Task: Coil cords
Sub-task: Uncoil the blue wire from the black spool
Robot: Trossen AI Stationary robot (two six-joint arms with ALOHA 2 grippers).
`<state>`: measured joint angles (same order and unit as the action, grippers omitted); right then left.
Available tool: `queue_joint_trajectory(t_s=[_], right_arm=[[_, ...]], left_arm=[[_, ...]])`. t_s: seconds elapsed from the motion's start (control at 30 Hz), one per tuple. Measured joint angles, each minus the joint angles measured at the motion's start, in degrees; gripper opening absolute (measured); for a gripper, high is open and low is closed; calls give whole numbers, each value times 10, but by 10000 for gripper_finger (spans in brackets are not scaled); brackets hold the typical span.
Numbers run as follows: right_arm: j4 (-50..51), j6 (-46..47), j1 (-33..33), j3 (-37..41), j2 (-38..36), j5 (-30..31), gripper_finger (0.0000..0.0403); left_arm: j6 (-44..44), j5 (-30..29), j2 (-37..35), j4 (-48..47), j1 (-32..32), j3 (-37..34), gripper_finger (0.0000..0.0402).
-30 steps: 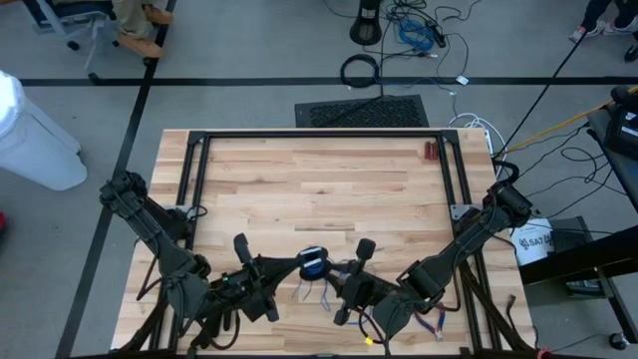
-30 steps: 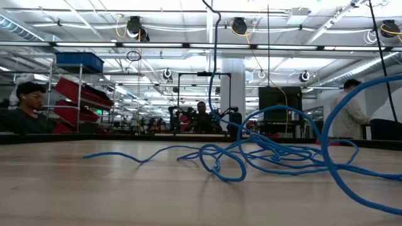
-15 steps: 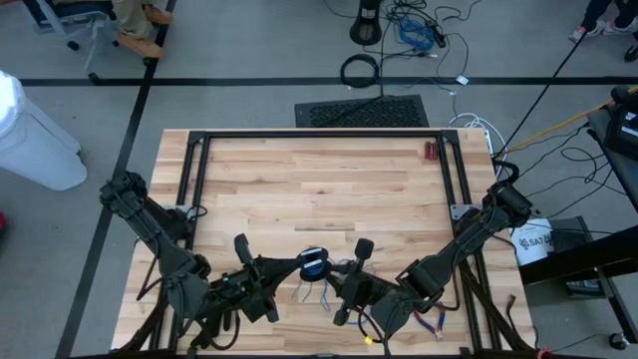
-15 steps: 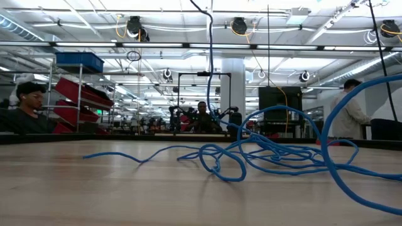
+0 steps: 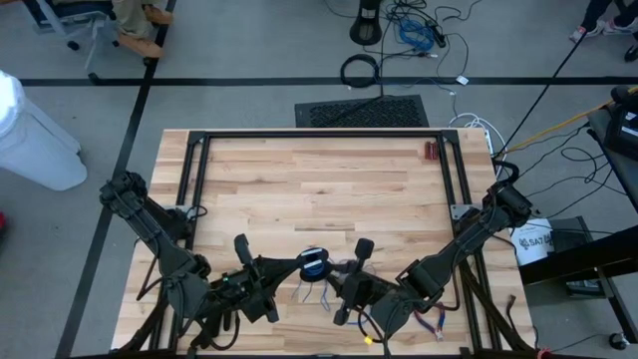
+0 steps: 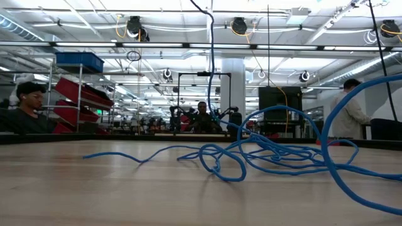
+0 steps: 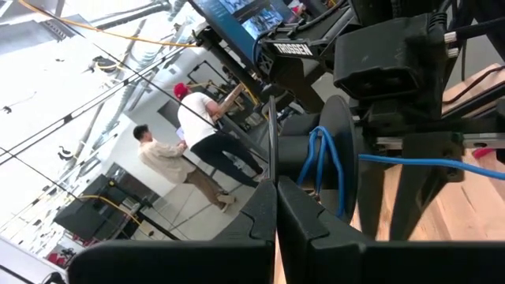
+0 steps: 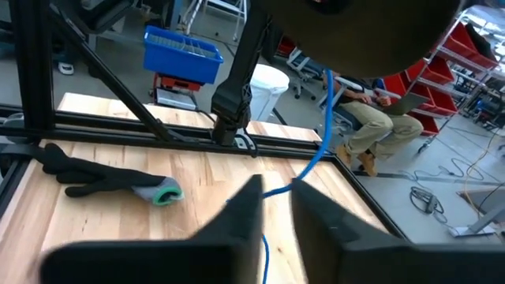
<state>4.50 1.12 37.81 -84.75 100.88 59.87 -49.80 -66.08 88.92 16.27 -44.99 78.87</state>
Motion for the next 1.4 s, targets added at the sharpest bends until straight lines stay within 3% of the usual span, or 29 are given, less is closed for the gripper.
queue_joint_trajectory(t_s=[0.27,0.43,0.7,0.8,0.93,1.0,1.17,1.4], right_arm=[[4,0,0,0,0,-5,2],[0,-4,0,0,0,-89,1],[-30,-18,0,0,1,-135,0],[-41,-16,5,0,0,-97,0],[-41,-38,30,0,0,54,3],[-43,-56,43,0,0,89,13],[-64,-61,53,0,-1,105,62],[-48,-14,30,0,1,60,143]], left_arm=[[0,11,0,17,0,0,2],[-9,16,0,25,0,0,2],[-13,-16,0,25,10,0,2],[9,-19,0,24,14,0,2],[11,-19,0,23,13,0,2],[9,-26,0,23,12,0,2],[0,-31,0,25,14,0,2],[14,-31,0,24,13,0,2]])
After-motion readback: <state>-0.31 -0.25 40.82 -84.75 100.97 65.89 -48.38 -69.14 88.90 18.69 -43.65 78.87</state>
